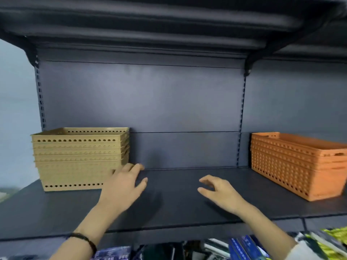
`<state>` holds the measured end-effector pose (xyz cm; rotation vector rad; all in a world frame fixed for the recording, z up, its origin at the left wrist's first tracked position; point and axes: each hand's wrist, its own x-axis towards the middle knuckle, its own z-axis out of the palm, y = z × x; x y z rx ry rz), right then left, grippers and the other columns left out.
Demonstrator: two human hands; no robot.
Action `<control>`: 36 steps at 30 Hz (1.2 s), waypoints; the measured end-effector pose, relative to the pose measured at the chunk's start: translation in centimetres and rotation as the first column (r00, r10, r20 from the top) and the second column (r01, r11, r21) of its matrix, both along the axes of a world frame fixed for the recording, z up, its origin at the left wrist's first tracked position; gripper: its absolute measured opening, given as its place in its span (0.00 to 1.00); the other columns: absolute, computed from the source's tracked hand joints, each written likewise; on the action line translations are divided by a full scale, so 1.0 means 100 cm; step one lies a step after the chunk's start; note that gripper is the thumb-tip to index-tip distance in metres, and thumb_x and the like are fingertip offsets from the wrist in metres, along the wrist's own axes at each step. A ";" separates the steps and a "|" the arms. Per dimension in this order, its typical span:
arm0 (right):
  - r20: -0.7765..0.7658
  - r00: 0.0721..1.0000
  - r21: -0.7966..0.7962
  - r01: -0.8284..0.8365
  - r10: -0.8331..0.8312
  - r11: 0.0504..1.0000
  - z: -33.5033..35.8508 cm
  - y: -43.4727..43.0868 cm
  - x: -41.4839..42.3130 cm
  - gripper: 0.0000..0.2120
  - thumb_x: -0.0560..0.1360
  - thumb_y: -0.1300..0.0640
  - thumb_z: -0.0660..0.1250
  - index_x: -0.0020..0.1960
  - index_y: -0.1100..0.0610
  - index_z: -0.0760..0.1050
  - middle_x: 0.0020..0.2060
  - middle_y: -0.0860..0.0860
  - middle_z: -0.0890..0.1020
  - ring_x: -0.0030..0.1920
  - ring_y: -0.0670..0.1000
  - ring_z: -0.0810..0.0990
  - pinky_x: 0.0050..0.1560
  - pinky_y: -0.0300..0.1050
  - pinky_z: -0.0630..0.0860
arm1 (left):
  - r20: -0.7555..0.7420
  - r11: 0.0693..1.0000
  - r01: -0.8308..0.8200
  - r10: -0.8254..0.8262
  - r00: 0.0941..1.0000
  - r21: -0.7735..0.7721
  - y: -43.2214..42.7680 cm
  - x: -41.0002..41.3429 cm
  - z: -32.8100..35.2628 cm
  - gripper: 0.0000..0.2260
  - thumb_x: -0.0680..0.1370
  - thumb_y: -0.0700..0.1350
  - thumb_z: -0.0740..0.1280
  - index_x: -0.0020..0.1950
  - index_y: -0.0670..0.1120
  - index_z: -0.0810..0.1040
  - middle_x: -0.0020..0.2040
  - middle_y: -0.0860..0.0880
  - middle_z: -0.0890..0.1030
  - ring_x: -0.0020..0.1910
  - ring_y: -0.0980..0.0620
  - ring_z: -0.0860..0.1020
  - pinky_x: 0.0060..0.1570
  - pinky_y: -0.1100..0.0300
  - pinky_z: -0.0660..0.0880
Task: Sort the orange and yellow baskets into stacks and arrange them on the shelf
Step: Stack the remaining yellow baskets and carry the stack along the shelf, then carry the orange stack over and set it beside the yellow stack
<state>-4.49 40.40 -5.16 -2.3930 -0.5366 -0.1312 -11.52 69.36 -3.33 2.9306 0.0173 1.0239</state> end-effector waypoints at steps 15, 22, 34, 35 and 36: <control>0.105 0.961 -0.006 0.260 -0.258 0.966 -0.013 -0.273 -0.050 0.30 0.77 0.47 0.68 0.75 0.50 0.61 0.72 0.52 0.67 0.70 0.53 0.68 0.65 0.46 0.68 | -0.116 0.960 0.260 -0.248 0.962 0.104 -0.282 0.015 -0.011 0.21 0.74 0.61 0.61 0.62 0.53 0.78 0.61 0.51 0.80 0.61 0.47 0.76 0.57 0.50 0.70; 0.308 0.830 0.292 0.383 -0.466 0.876 -0.020 -0.301 0.035 0.43 0.71 0.50 0.74 0.77 0.51 0.54 0.76 0.59 0.54 0.74 0.62 0.56 0.71 0.57 0.58 | -0.070 0.966 0.252 -0.248 0.966 0.050 -0.324 0.084 -0.018 0.21 0.78 0.61 0.58 0.69 0.56 0.70 0.68 0.55 0.72 0.67 0.53 0.69 0.62 0.56 0.64; 0.584 0.623 0.395 0.343 -0.521 0.852 -0.036 -0.361 0.116 0.42 0.62 0.35 0.68 0.72 0.37 0.54 0.76 0.51 0.54 0.70 0.61 0.56 0.67 0.66 0.57 | 0.010 0.656 0.367 -0.480 0.877 -0.659 -0.418 0.217 0.002 0.34 0.74 0.61 0.66 0.76 0.52 0.59 0.76 0.50 0.60 0.74 0.52 0.61 0.67 0.55 0.61; 0.593 0.628 0.402 0.310 -0.503 0.861 -0.037 -0.376 0.118 0.42 0.63 0.36 0.69 0.73 0.37 0.54 0.76 0.52 0.54 0.71 0.60 0.56 0.68 0.63 0.57 | 0.029 0.632 0.370 -0.481 0.876 -0.681 -0.427 0.224 0.003 0.38 0.72 0.63 0.66 0.77 0.51 0.57 0.77 0.50 0.58 0.74 0.52 0.60 0.69 0.54 0.60; 0.603 0.635 0.411 0.272 -0.483 0.870 -0.039 -0.392 0.121 0.43 0.63 0.37 0.69 0.73 0.37 0.54 0.77 0.51 0.54 0.72 0.56 0.56 0.69 0.60 0.57 | 0.049 0.611 0.374 -0.480 0.876 -0.698 -0.437 0.229 0.003 0.41 0.70 0.66 0.65 0.78 0.51 0.54 0.77 0.50 0.57 0.75 0.52 0.58 0.70 0.53 0.59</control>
